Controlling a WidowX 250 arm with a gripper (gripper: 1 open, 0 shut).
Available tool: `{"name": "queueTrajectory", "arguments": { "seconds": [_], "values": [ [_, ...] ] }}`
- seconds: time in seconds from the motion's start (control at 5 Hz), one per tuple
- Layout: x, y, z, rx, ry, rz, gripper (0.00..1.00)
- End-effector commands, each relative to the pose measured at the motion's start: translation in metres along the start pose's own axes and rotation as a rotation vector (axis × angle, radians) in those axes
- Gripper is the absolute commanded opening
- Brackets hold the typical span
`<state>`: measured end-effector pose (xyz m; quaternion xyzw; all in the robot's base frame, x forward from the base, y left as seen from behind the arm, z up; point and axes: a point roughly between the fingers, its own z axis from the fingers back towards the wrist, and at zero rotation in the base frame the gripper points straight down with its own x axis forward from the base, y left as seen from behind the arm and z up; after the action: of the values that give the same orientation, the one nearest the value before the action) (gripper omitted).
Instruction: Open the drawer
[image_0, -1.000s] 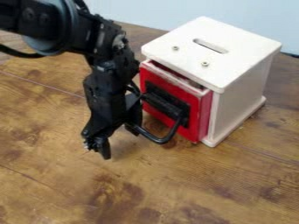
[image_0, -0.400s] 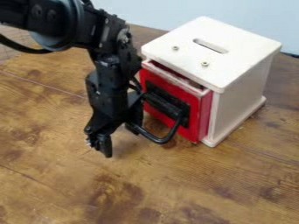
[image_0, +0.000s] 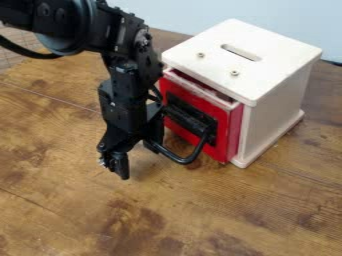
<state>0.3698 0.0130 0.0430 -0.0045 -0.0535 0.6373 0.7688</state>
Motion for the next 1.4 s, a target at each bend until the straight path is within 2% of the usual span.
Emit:
{"name": "queueTrajectory", "arguments": {
  "seconds": [0.0,0.6,0.8,1.2],
  "values": [
    [0.0098,-0.0088,0.0172,-0.048,-0.005,0.031,1.00],
    [0.0104,-0.0094,0.0176,-0.036,0.016,0.060,1.00],
    [0.0106,-0.0079,0.0196,-0.035,0.002,0.072,0.00],
    [0.0112,-0.0014,0.0230,-0.025,-0.030,0.093,0.00]
  ]
}}
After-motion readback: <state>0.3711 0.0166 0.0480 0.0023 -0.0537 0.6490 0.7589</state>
